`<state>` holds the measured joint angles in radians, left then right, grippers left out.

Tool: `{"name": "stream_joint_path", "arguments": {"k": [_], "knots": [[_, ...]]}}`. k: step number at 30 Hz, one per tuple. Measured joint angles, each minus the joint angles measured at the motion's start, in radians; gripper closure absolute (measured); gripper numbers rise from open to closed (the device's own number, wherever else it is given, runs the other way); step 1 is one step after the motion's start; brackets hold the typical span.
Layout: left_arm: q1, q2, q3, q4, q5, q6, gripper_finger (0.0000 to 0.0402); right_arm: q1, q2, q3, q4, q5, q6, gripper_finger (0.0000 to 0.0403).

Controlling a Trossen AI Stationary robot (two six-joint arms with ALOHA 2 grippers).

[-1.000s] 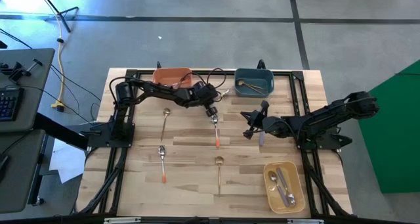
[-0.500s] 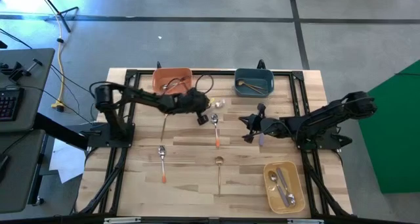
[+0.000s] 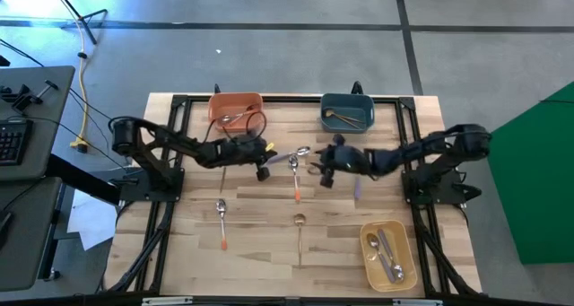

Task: Sort silverware by color (type)
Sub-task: Put the violet spoon into the yellow bin

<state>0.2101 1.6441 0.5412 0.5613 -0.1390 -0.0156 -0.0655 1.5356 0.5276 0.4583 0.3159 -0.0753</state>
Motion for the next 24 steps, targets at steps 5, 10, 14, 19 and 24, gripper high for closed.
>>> {"name": "stream_joint_path", "arguments": {"k": [5, 10, 14, 19, 24], "knots": [[-0.007, -0.011, -0.094, 0.181, 0.009, -0.006, 0.0401, -0.163, 0.065, 0.172, -0.243, -0.170, 0.050, 0.0196], [-0.007, -0.011, -0.135, 0.231, 0.008, -0.008, 0.0401, -0.270, 0.178, 0.315, -0.378, -0.266, 0.100, 0.0187], [-0.007, -0.011, -0.149, 0.243, 0.007, -0.010, 0.0401, -0.310, 0.266, 0.411, -0.493, -0.321, 0.160, 0.0187], [-0.007, -0.011, -0.152, 0.246, 0.006, -0.009, 0.0401, -0.317, 0.322, 0.472, -0.535, -0.342, 0.251, 0.0187], [-0.007, -0.011, -0.152, 0.248, 0.006, -0.009, 0.0401, -0.320, 0.328, 0.474, -0.566, -0.379, 0.334, 0.0187]]}}
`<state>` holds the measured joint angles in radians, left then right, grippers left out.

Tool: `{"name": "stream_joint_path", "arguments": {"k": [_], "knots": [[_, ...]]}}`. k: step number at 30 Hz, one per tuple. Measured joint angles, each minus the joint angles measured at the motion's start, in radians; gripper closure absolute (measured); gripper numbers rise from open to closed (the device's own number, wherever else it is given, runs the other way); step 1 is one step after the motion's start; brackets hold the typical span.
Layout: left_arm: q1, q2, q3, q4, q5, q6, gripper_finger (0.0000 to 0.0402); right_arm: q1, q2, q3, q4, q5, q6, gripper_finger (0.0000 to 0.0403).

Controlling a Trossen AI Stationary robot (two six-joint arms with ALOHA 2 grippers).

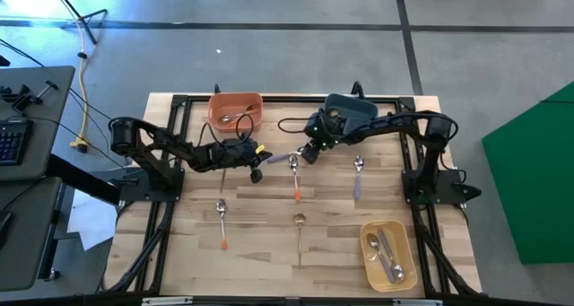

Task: Sort silverware by color (type)
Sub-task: Put the violet spoon into the yellow bin

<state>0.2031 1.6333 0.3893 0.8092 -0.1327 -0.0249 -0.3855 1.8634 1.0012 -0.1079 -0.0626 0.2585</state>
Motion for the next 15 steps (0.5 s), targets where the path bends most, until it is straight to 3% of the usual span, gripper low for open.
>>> {"name": "stream_joint_path", "arguments": {"k": [9, 15], "knots": [[-0.001, 0.000, 0.000, 0.002, 0.000, -0.005, 0.0401, 0.001, 0.000, 0.000, -0.025, -0.008, 0.040, 0.0192], [-0.001, 0.000, 0.000, 0.002, 0.000, -0.007, 0.0401, 0.000, 0.000, -0.001, -0.009, 0.002, 0.027, 0.0254]]}}
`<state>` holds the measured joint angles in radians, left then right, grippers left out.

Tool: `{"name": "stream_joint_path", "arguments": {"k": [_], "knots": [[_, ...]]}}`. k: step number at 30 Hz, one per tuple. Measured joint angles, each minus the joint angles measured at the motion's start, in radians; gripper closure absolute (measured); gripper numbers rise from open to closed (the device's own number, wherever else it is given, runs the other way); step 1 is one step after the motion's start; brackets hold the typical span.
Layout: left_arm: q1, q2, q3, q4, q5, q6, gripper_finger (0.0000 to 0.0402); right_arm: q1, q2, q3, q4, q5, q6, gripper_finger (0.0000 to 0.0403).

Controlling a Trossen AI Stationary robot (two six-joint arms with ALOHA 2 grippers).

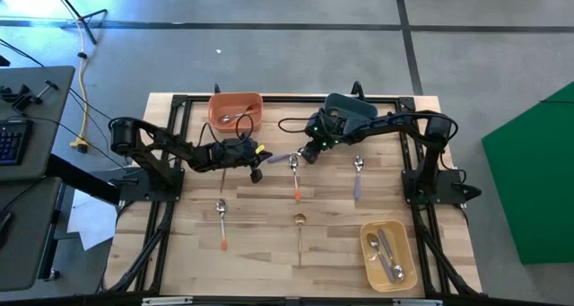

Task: Sort silverware by color (type)
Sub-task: Put the violet spoon into the yellow bin

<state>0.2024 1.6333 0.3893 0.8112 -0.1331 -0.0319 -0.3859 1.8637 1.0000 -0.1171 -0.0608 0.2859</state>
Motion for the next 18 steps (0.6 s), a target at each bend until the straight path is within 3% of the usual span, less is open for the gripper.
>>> {"name": "stream_joint_path", "arguments": {"k": [7, 18], "knots": [[0.000, 0.000, 0.000, 0.000, 0.000, 0.000, 0.0401, 0.000, 0.000, 0.000, 0.010, 0.002, -0.069, 0.0385], [0.000, 0.000, 0.000, -0.001, -0.001, 0.001, 0.0401, 0.002, -0.030, -0.001, 0.024, 0.054, -0.131, 0.0400]]}}
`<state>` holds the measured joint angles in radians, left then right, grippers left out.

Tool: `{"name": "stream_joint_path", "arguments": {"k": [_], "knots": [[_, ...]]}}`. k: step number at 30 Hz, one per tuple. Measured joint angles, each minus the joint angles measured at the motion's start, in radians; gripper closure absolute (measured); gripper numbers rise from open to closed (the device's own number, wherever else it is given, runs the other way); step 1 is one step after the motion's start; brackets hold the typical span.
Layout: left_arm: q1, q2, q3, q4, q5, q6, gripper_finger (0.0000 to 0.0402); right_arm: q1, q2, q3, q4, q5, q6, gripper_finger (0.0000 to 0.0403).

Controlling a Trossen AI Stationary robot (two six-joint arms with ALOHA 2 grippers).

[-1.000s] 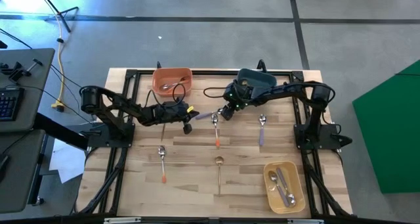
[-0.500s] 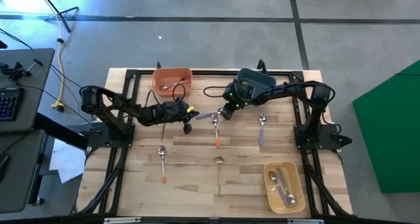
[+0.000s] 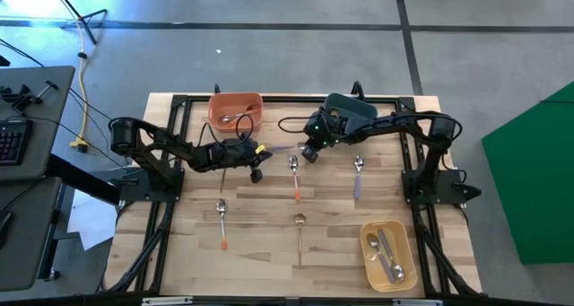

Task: Sort silverware by color (type)
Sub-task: Put the violet spoon into the yellow bin

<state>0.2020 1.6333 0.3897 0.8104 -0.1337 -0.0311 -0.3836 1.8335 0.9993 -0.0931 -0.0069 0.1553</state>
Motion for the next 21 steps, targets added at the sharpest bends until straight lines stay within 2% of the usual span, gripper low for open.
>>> {"name": "stream_joint_path", "arguments": {"k": [5, 10, 13, 15, 19, 21], "knots": [[0.000, 0.000, 0.000, -0.001, 0.000, 0.000, 0.0401, 0.009, -0.083, 0.000, -0.040, 0.031, -0.008, 0.0403], [0.000, 0.000, 0.000, -0.001, 0.000, 0.000, 0.0401, 0.046, -0.159, 0.000, -0.166, 0.080, -0.001, 0.0403], [0.000, 0.000, 0.000, 0.001, 0.000, 0.003, 0.0401, 0.078, -0.168, 0.000, -0.214, 0.082, -0.011, 0.0402], [0.000, 0.000, 0.000, 0.004, 0.000, 0.010, 0.0401, 0.098, -0.165, 0.000, -0.184, 0.098, -0.044, 0.0401], [0.000, 0.000, 0.000, 0.004, -0.003, 0.016, 0.0401, 0.110, -0.151, 0.006, -0.098, 0.123, -0.176, 0.0372], [0.000, 0.000, 0.000, 0.005, -0.003, 0.017, 0.0401, 0.095, -0.135, 0.050, -0.125, 0.125, -0.232, 0.0345]]}}
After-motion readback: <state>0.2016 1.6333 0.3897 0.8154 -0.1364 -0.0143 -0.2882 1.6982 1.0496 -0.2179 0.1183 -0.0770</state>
